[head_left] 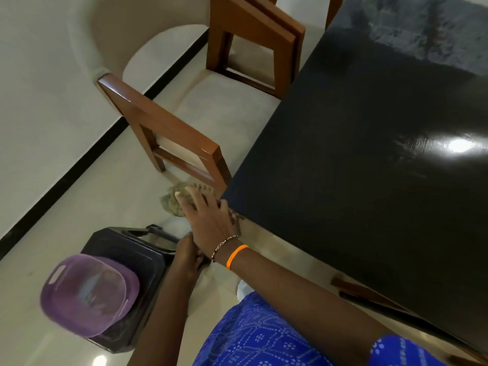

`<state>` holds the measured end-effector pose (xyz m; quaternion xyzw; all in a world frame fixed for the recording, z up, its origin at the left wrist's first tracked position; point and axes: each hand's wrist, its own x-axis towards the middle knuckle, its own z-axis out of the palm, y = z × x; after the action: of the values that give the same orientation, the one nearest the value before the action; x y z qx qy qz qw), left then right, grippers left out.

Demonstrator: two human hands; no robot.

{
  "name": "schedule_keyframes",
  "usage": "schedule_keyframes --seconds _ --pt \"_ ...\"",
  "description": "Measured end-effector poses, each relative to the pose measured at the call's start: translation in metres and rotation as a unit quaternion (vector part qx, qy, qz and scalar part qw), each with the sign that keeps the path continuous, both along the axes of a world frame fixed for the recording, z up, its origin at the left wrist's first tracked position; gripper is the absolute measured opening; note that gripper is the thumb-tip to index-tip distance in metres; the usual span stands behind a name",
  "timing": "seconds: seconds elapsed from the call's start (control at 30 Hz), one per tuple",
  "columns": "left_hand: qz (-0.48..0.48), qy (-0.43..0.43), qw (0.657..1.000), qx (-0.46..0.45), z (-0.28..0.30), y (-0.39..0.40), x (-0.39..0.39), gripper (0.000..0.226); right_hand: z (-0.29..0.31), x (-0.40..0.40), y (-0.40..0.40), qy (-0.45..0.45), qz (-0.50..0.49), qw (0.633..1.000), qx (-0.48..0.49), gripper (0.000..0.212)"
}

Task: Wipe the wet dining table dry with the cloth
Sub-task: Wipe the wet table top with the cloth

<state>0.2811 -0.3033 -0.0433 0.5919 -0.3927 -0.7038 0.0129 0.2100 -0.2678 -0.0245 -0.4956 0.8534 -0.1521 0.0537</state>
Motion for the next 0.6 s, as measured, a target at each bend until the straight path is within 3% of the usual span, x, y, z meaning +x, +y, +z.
schedule_keyframes --seconds 0.17,0.27,0.4,0.6 --pt "-0.015 -0.027 0.999 0.008 -0.007 0.004 -0.006 0.022 -0.022 -0.024 0.003 0.121 0.022 0.976 0.179 0.055" --pt "-0.051 -0.037 0.998 -0.009 -0.007 0.008 -0.004 0.016 -0.033 -0.036 0.02 0.159 0.028 0.968 0.191 0.059" --pt "-0.071 -0.049 0.996 -0.022 -0.004 0.018 -0.002 0.015 -0.03 -0.039 0.03 0.114 0.037 0.974 0.195 0.068" --pt "-0.102 0.012 0.994 -0.046 -0.002 0.048 0.005 0.018 -0.025 -0.038 0.072 0.036 -0.002 0.977 0.21 0.085"
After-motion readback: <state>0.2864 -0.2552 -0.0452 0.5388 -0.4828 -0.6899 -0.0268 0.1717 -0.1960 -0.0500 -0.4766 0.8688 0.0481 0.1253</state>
